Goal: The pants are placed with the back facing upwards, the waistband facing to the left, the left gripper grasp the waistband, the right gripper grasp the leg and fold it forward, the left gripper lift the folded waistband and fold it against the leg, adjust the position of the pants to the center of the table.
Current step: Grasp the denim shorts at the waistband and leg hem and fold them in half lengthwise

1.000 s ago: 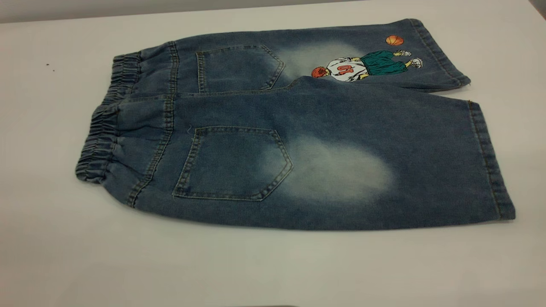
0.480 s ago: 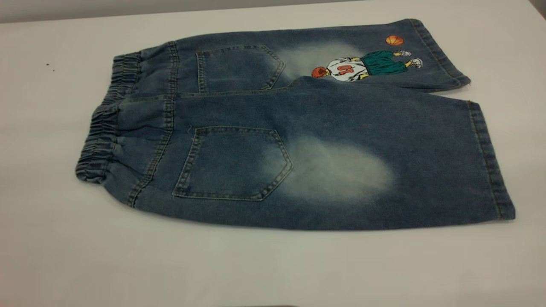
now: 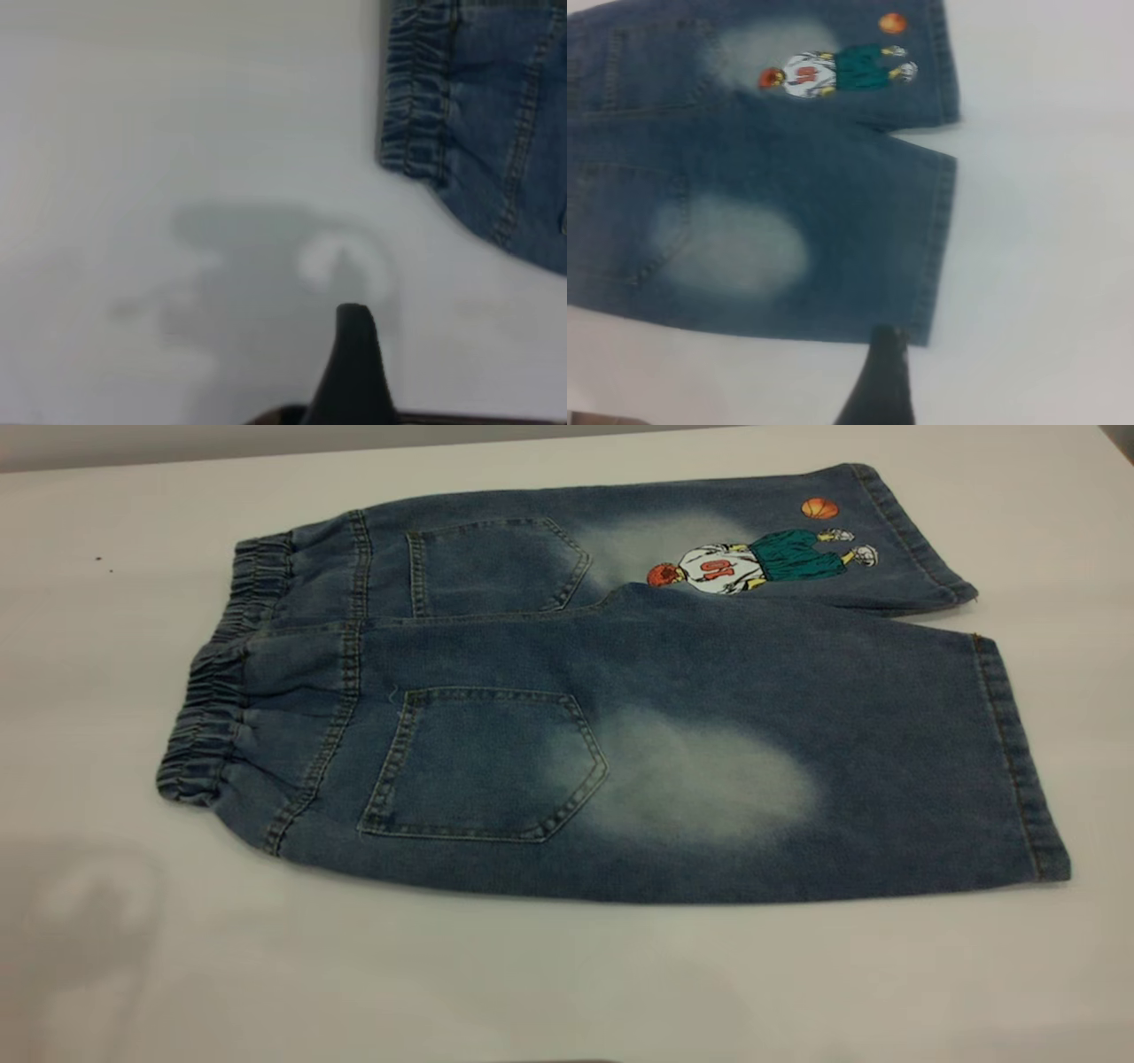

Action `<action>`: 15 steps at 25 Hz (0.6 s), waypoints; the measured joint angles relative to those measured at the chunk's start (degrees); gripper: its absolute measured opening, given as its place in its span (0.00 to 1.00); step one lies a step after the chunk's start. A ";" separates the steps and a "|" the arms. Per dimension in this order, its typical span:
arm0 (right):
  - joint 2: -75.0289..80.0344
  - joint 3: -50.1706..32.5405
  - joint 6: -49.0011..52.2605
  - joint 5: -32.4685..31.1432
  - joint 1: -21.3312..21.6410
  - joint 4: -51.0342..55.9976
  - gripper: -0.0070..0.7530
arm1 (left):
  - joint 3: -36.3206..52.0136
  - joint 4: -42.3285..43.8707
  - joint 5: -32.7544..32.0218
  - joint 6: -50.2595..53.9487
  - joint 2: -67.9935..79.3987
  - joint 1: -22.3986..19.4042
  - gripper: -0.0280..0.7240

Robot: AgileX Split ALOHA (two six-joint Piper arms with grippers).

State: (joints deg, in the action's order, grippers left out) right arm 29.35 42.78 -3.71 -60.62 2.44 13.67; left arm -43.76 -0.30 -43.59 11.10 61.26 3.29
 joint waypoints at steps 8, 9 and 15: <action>1.89 0.00 -1.69 1.09 0.00 0.74 0.78 | -0.17 -2.68 12.12 1.75 21.35 0.00 0.74; 2.21 0.00 -1.81 1.18 0.00 0.76 0.78 | -0.17 -2.75 13.59 1.66 23.92 0.00 0.74; 5.20 0.00 -2.26 1.65 0.00 0.76 0.78 | -0.50 -2.99 20.14 0.26 35.19 0.00 0.74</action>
State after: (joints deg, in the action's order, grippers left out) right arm 34.55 42.78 -5.97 -58.97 2.44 14.43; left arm -44.26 -3.29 -23.45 11.36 96.45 3.29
